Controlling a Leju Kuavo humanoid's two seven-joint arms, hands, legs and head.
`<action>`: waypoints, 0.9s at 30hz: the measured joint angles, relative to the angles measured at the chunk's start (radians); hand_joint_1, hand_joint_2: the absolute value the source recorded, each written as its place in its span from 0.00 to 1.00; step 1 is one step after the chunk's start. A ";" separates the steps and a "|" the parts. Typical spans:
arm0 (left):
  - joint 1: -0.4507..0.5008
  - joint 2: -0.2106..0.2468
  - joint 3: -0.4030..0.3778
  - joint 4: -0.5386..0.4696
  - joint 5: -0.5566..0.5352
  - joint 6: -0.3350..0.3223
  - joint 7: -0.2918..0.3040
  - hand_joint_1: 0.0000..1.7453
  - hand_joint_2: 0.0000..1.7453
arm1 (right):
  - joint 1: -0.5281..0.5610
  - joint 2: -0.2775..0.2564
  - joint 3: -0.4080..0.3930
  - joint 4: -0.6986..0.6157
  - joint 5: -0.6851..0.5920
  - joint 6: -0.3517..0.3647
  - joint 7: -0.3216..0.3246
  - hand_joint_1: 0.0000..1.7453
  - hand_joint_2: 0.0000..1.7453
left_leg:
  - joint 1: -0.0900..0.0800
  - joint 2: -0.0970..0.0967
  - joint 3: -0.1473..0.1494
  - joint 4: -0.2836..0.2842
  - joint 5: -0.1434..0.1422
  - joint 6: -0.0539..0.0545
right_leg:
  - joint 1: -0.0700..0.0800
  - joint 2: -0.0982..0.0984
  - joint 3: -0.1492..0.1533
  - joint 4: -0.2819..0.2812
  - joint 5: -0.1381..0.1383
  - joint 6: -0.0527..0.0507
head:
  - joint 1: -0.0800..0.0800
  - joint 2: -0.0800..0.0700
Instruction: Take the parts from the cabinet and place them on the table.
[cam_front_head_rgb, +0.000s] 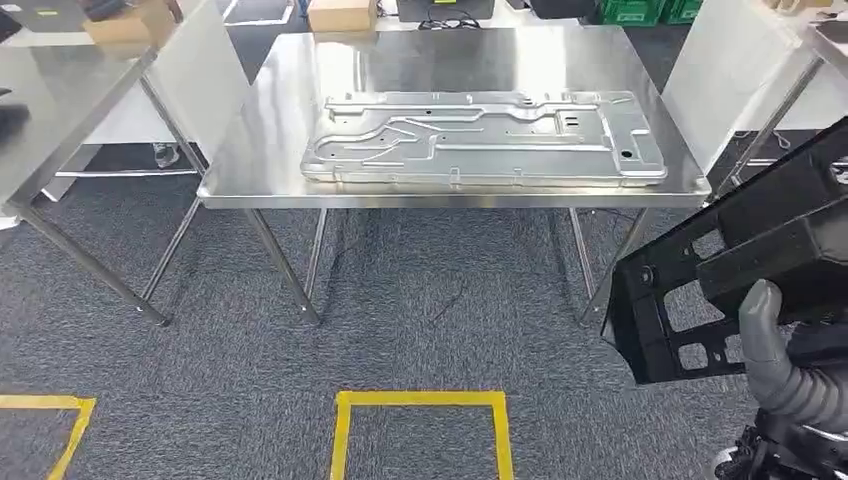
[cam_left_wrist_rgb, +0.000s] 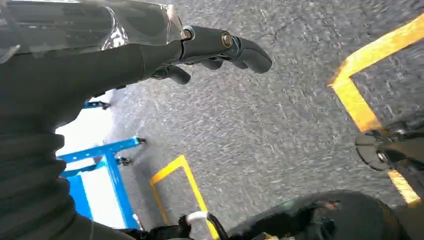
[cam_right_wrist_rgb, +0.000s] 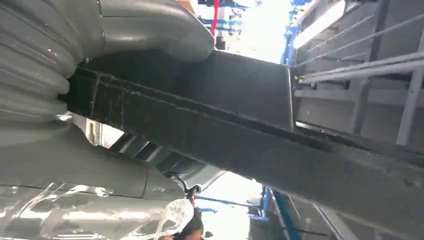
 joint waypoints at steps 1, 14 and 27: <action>-0.001 -0.001 0.000 0.000 0.000 0.000 0.002 0.00 1.00 | 0.002 0.000 0.000 0.000 0.001 0.000 0.001 1.00 1.00 | -0.001 0.001 0.007 -0.010 0.010 0.006 | 0.001 0.001 0.017 -0.003 0.002 0.006 | 0.001 0.000; 0.002 -0.011 0.000 0.000 0.002 0.001 0.013 0.00 1.00 | 0.003 -0.005 0.000 0.000 0.024 0.002 0.026 1.00 1.00 | 0.000 -0.009 0.185 -0.020 -0.082 0.020 | 0.024 -0.031 -0.161 0.034 0.111 -0.001 | 0.000 0.000; -0.007 -0.009 0.000 0.000 0.003 0.002 0.013 0.00 1.00 | -0.033 -0.047 -0.032 0.000 -0.031 0.013 0.111 1.00 1.00 | 0.007 -0.001 -0.046 0.131 -0.083 -0.018 | 0.018 -0.023 -0.001 0.017 -0.008 -0.033 | -0.002 0.000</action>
